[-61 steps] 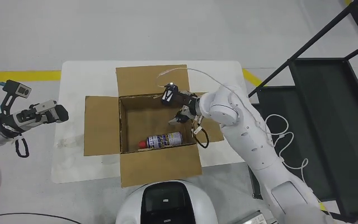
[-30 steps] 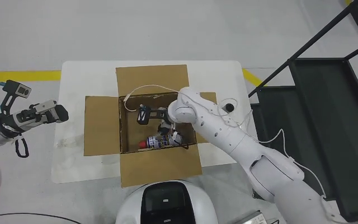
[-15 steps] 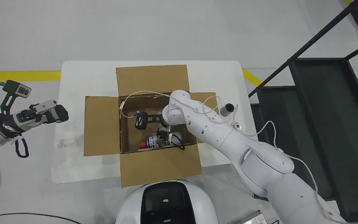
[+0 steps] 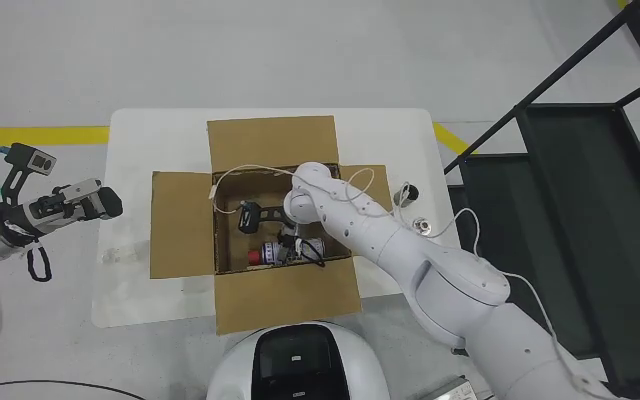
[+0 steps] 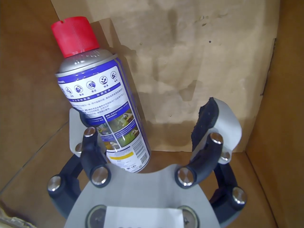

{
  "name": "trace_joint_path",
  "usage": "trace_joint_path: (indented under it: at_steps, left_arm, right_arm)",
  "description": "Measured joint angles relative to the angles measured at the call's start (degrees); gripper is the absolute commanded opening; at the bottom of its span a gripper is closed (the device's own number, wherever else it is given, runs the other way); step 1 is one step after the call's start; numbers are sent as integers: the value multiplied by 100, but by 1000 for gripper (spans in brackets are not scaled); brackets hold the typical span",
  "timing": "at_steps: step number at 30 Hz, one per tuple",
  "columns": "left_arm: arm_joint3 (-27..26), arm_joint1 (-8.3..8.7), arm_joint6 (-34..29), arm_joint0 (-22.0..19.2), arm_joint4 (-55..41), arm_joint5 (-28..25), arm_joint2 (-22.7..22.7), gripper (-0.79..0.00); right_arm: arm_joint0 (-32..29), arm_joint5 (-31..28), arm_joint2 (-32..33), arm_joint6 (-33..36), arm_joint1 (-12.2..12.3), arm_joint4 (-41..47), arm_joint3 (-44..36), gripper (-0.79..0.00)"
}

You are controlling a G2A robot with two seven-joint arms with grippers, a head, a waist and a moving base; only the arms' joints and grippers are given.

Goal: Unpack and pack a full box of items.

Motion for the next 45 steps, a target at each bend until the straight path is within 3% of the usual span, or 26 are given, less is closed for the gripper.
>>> trace_joint_path:
  at_steps: [8,15,21,30,31,32,33,38,45]
  left_arm:
    - [0,0,0,0,0,0,0,0]
    - [0,0,0,0,0,0,0,0]
    - [0,0,0,0,0,0,0,0]
    - [0,0,0,0,0,0,0,0]
    - [0,0,0,0,0,0,0,0]
    - [0,0,0,0,0,0,0,0]
    - [0,0,0,0,0,0,0,0]
    - [0,0,0,0,0,0,0,0]
    - [0,0,0,0,0,0,0,0]
  right_arm:
    - [60,-10,-100,-98,-141,-133,194,-785]
    - [166,138,42,-257,-88,-265,27,-785]
    - [150,148,390,-114,176,-345,-598,-785]
    - [-490,171,1256,637,840,-590,-2242,-785]
    - [-610,180,1377,707,915,-596,-2429,-696]
    - [-697,168,1466,738,965,-575,-2557,-268]
    - [-801,122,1582,755,1025,-519,-2716,0]
    - [-1082,-156,1852,817,1199,-251,-3154,0]
    - [-1022,-49,1536,917,1344,-39,-3294,0]
